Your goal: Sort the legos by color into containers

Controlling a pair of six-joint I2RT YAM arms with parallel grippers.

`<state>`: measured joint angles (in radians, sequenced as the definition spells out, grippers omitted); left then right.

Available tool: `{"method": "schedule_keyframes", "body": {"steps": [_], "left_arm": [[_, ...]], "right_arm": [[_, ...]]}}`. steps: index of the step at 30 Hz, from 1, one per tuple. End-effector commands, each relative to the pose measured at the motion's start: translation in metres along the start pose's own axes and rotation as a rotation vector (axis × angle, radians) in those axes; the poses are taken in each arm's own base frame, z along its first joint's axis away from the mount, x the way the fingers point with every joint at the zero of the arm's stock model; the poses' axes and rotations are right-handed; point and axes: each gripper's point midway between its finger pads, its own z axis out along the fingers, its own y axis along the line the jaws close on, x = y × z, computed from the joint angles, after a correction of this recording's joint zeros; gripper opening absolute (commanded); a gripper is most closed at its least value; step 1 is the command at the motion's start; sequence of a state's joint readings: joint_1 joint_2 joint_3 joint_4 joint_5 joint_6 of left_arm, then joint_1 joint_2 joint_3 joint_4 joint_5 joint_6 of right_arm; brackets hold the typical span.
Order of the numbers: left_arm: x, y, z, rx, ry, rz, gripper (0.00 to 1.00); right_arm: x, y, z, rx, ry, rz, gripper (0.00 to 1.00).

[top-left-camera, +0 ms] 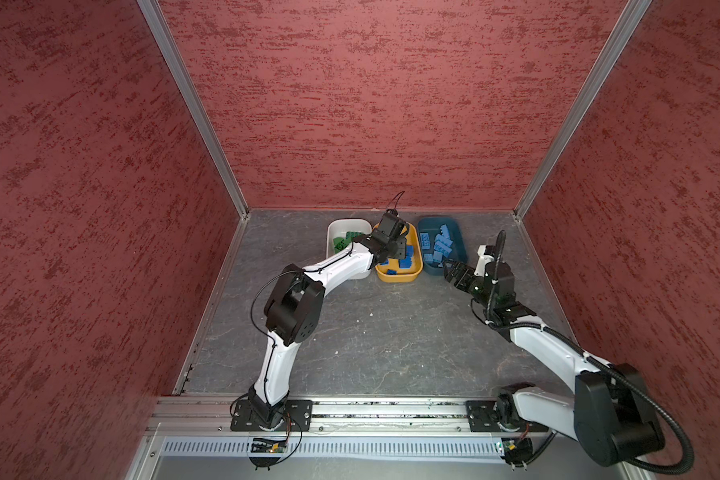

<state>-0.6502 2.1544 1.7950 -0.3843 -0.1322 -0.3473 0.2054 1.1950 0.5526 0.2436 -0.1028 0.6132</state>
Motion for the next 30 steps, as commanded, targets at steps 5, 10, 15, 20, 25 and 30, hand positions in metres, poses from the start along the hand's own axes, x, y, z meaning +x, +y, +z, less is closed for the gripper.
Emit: {"method": "schedule_keyframes", "body": {"steps": [5, 10, 15, 20, 25, 30], "left_arm": [[-0.014, 0.007, 0.036, -0.085, 0.017, -0.03, 0.59], [-0.023, 0.003, 0.025, -0.097, 0.013, -0.024, 0.76], [-0.033, -0.011, -0.004, -0.031, -0.023, -0.005, 0.83], [-0.027, -0.009, -0.051, -0.004, -0.059, -0.009, 0.91], [-0.007, 0.027, -0.105, -0.087, -0.121, -0.043, 0.95], [0.027, 0.103, -0.161, -0.324, -0.212, -0.099, 0.99]], "right_arm": [[-0.032, 0.015, -0.014, -0.023, -0.111, -0.003, 0.99], [-0.029, 0.008, -0.02, 0.014, -0.106, -0.022, 0.99], [-0.028, 0.005, -0.021, 0.02, -0.112, -0.019, 0.99], [-0.031, 0.005, -0.019, 0.031, -0.119, -0.017, 0.99], [-0.033, -0.001, -0.019, 0.063, -0.13, -0.027, 0.99], [-0.041, -0.018, -0.023, 0.177, -0.166, -0.086, 0.99]]}}
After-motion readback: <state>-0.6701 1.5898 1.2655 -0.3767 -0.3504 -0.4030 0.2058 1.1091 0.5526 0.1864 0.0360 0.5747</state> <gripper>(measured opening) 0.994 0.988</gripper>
